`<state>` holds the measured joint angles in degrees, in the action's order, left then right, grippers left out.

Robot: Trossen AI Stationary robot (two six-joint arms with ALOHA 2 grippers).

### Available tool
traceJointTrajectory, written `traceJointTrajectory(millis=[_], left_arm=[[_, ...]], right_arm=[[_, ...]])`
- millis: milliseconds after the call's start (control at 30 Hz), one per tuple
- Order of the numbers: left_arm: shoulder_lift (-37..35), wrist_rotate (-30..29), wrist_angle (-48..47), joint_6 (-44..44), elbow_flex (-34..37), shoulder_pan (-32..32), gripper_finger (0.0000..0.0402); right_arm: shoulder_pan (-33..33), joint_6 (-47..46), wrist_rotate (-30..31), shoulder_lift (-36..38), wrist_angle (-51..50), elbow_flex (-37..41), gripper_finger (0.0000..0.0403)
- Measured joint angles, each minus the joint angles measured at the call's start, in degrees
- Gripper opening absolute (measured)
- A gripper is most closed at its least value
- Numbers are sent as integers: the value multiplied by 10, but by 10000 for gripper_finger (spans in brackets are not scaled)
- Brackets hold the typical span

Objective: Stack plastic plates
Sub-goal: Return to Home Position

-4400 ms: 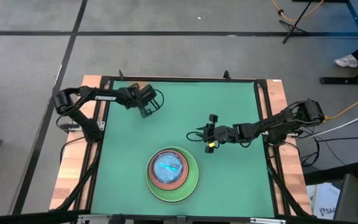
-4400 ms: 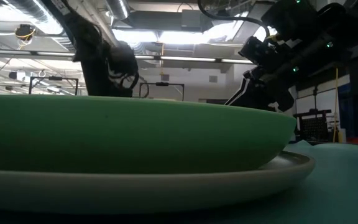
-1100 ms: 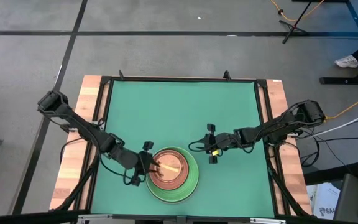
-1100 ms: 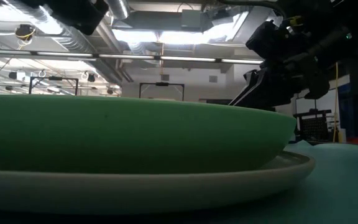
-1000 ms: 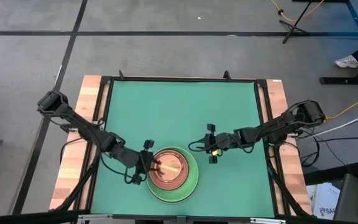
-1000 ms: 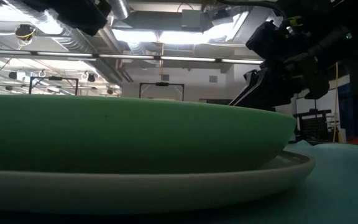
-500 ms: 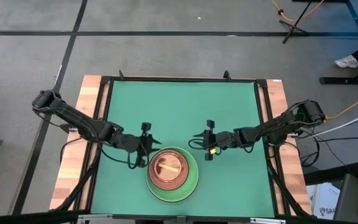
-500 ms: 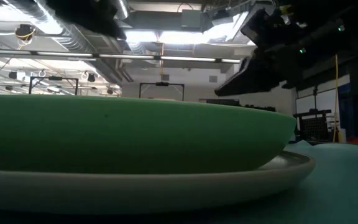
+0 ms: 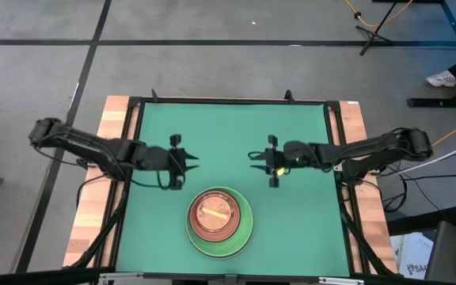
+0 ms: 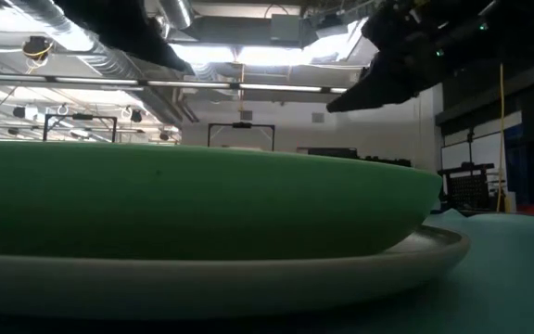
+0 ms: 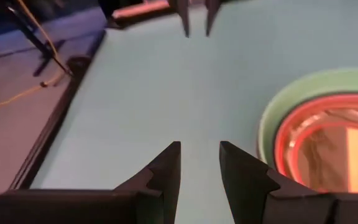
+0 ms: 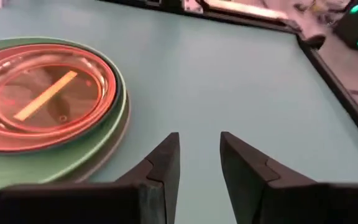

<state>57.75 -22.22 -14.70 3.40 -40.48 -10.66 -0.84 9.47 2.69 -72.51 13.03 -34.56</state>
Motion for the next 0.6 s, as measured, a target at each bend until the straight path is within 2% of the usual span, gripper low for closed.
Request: traceJointTrajectory(millis=[233, 300, 467, 600], left_arm=[[-105, 71, 154, 9, 125, 79, 104], [-134, 74, 170, 0, 162, 87, 104], [-210, 64, 234, -31, 248, 87, 102], [-270, 68, 247, -44, 301, 87, 81]], right_arm=[[73, -1, -38, 26, -56, 0, 106], [86, -1, -59, 28, -62, 3, 106], [108, -13, -68, 32, -23, 50, 106], [118, -33, -69, 55, 37, 107, 106]])
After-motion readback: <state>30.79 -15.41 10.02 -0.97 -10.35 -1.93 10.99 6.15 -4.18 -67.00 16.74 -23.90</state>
